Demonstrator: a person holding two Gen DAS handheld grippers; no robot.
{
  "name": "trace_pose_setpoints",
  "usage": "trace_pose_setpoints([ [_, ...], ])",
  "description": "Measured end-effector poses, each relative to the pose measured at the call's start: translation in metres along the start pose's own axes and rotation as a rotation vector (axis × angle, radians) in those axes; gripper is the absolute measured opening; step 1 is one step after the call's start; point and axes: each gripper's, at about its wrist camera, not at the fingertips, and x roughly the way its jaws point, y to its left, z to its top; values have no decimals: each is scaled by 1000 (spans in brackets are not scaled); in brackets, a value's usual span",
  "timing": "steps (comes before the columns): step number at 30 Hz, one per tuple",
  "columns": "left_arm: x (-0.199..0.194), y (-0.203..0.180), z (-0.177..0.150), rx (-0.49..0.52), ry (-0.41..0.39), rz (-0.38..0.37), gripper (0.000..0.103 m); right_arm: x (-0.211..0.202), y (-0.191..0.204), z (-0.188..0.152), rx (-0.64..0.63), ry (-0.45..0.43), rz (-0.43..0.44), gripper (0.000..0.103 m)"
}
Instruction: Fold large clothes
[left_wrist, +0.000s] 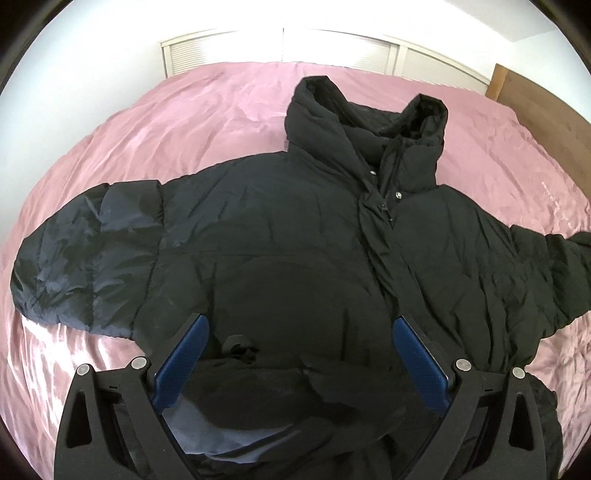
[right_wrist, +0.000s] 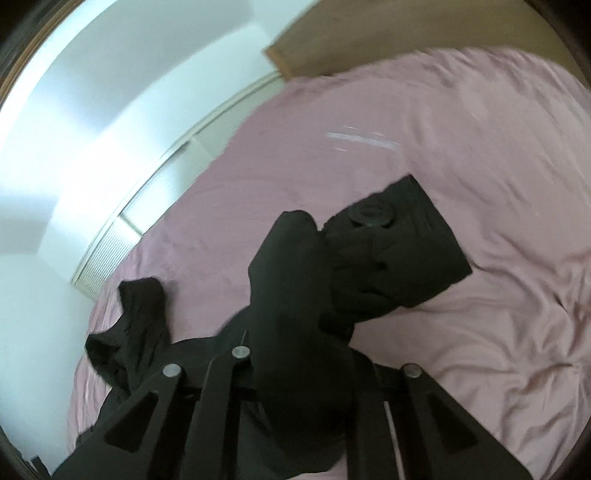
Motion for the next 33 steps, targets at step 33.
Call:
trace_pose_setpoints([
  [33,-32,118,-30,-127,-28,61,99,91,298,-254,-803,334,117,16],
])
